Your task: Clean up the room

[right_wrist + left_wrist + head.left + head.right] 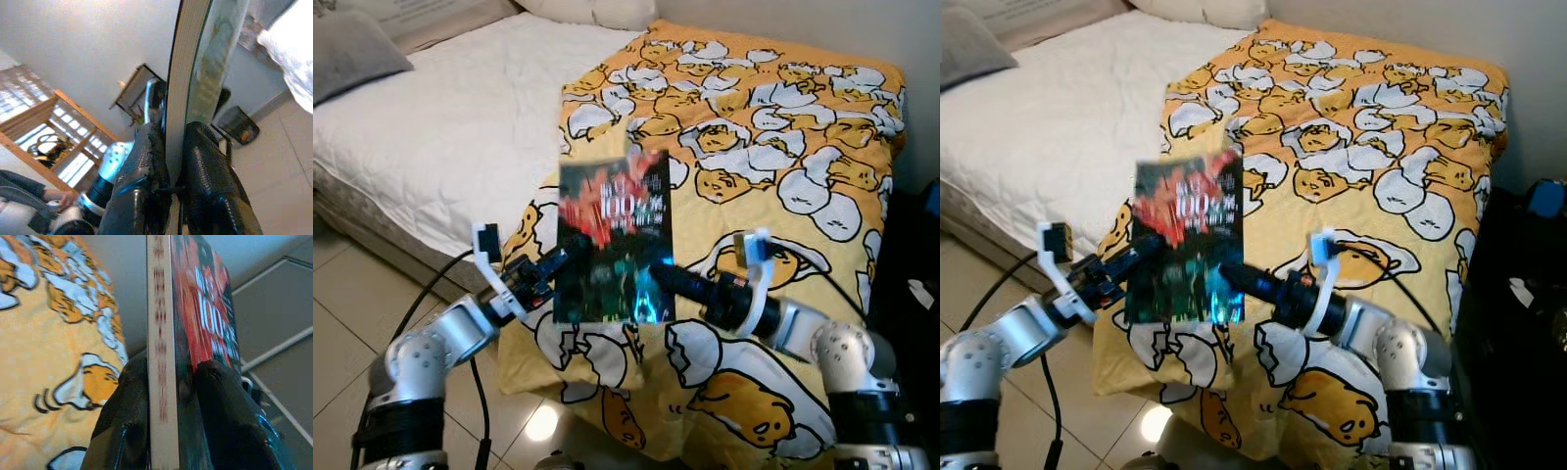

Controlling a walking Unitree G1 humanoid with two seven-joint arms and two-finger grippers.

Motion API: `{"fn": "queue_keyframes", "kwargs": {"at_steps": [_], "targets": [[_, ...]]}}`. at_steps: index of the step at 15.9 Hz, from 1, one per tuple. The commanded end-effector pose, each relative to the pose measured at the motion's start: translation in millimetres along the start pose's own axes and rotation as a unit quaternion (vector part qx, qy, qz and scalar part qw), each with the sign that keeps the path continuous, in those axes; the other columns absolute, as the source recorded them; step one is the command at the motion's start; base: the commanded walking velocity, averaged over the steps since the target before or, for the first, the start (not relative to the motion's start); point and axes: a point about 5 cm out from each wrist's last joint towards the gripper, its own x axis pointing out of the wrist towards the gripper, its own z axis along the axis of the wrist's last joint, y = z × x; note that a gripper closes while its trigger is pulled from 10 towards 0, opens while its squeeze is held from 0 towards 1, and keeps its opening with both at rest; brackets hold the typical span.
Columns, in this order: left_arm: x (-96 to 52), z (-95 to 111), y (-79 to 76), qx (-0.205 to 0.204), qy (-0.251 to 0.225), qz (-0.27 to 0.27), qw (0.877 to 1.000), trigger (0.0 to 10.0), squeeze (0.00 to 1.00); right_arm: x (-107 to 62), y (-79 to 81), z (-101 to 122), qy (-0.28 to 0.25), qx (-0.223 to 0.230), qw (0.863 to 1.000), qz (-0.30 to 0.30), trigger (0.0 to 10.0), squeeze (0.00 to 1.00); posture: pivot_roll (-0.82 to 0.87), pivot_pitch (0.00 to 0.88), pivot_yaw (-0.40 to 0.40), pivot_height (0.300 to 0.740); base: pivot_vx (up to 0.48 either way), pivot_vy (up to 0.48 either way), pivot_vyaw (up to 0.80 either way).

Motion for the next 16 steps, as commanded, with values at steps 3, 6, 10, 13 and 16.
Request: {"fn": "queue_keyframes", "kwargs": {"at_steps": [3, 6, 10, 13, 16], "targets": [[1.6, -3.7, -9.1, -0.005, 0.016, -0.03, 0.999, 0.0, 0.0, 8.2, 13.6, 12.3, -0.014, -0.024, 0.999, 0.039, 0.0, 0.0, -0.04, 0.0, 0.056, 0.74, 0.0, 0.0, 0.0], [0.9, -1.8, -14.4, 0.003, 0.011, -0.031, 0.999, 0.0, 0.0, 9.7, 15.3, 9.9, -0.009, -0.029, 0.999, 0.035, 0.0, 0.0, -0.05, 0.0, 0.064, 0.74, 0.0, 0.0, 0.0], [4.6, 1.0, -16.6, 0.063, 0.003, 0.006, 0.998, 0.0, 0.0, 11.3, 13.9, 9.5, -0.015, -0.058, 0.998, 0.002, 10.0, 0.0, -0.05, 0.0, 0.075, 0.74, 0.0, 0.0, 0.0], [7.0, 5.0, -22.7, 0.106, -0.001, 0.025, 0.994, 0.0, 0.0, 9.4, 10.4, 6.6, -0.028, -0.061, 0.997, -0.036, 10.0, 1.0, -0.06, 0.0, 0.07, 0.74, 0.0, 0.0, 0.0], [4.1, 13.9, -23.3, 0.184, -0.014, 0.089, 0.979, 0.0, 0.0, -8.4, -10.2, 13.9, -0.071, -0.096, 0.98, -0.162, 10.0, 1.0, -0.06, 0.0, 0.069, 0.74, 0.0, 0.0, 0.0]]}}
